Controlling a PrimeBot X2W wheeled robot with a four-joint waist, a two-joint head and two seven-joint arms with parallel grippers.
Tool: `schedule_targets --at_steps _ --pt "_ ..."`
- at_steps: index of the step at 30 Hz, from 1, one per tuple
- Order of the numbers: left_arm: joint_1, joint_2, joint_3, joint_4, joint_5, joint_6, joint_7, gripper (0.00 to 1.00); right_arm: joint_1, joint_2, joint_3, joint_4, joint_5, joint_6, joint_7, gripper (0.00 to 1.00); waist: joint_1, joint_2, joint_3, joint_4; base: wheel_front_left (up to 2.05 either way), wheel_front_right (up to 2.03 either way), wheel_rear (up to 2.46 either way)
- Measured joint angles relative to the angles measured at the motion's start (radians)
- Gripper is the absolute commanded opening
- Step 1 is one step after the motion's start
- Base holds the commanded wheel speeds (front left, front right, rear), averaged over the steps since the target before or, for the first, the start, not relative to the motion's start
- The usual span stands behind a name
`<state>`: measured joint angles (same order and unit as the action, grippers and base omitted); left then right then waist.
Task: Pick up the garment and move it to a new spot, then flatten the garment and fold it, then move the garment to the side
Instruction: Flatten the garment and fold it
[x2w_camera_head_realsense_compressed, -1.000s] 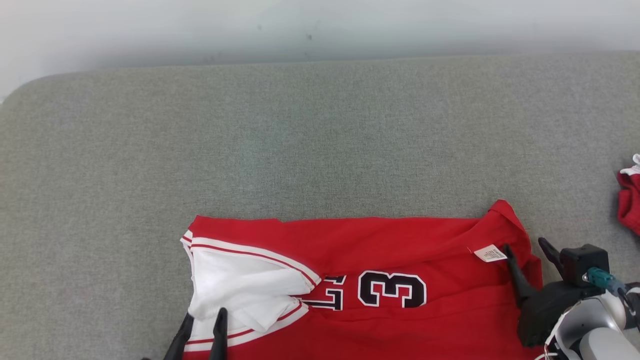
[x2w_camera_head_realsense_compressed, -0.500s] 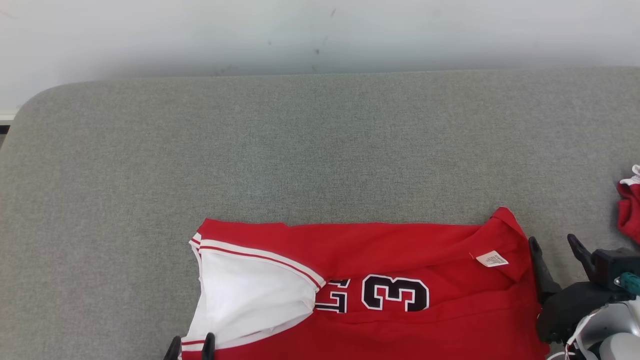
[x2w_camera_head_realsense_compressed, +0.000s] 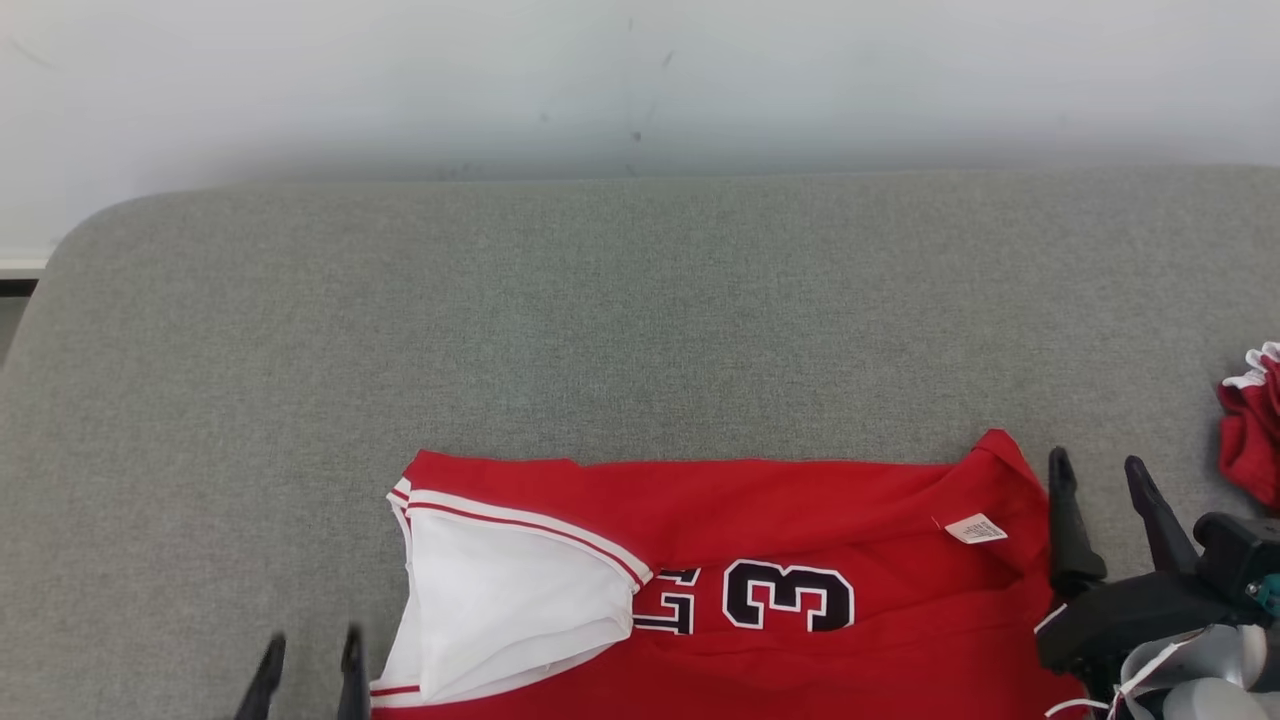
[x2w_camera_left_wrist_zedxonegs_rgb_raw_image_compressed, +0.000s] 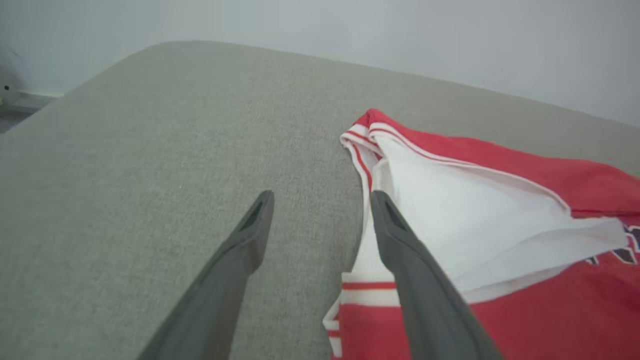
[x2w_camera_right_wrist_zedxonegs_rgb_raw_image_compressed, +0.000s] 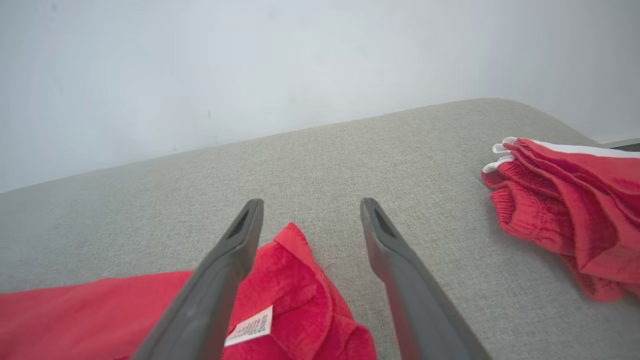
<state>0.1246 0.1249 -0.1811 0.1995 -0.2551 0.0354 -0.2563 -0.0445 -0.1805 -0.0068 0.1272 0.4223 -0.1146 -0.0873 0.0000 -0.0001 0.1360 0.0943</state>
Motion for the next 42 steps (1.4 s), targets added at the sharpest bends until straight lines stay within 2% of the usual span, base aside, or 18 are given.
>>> schedule_targets --at_steps 5,14,24,29,36,42 --pt "-0.087 -0.004 -0.015 -0.086 0.011 -0.013 0.000 1.00 -0.001 0.039 0.002 -0.007 0.014 0.000 -0.030 1.00 0.0000 0.0000 -0.018 0.001 0.00 0.00 0.00" --pt "-0.162 -0.003 -0.096 -0.092 0.027 -0.105 0.021 1.00 0.011 0.072 0.010 -0.004 0.045 0.000 -0.054 1.00 0.0000 0.0000 -0.075 -0.004 0.00 0.00 0.00" --pt "-0.175 -0.005 -0.118 -0.063 -0.010 -0.116 0.111 1.00 0.060 0.063 0.020 -0.028 0.051 0.000 -0.021 1.00 0.0001 0.0001 -0.100 -0.010 0.00 0.00 0.00" --pt "-0.169 -0.006 -0.124 -0.064 -0.010 -0.116 0.134 1.00 0.063 0.038 0.032 -0.016 0.046 0.000 0.050 1.00 0.0001 0.0001 -0.095 -0.010 0.00 0.00 0.00" --pt "-0.170 -0.014 -0.141 -0.069 -0.015 -0.116 0.162 1.00 0.071 -0.007 0.038 0.060 0.032 -0.004 0.217 1.00 0.0001 0.0001 -0.067 -0.007 0.00 0.00 0.00" --pt "-0.176 -0.021 -0.156 -0.071 -0.017 -0.120 0.178 1.00 0.044 -0.016 0.035 0.096 0.030 -0.009 0.292 1.00 0.0001 0.0001 -0.046 0.008 0.00 0.00 0.00"
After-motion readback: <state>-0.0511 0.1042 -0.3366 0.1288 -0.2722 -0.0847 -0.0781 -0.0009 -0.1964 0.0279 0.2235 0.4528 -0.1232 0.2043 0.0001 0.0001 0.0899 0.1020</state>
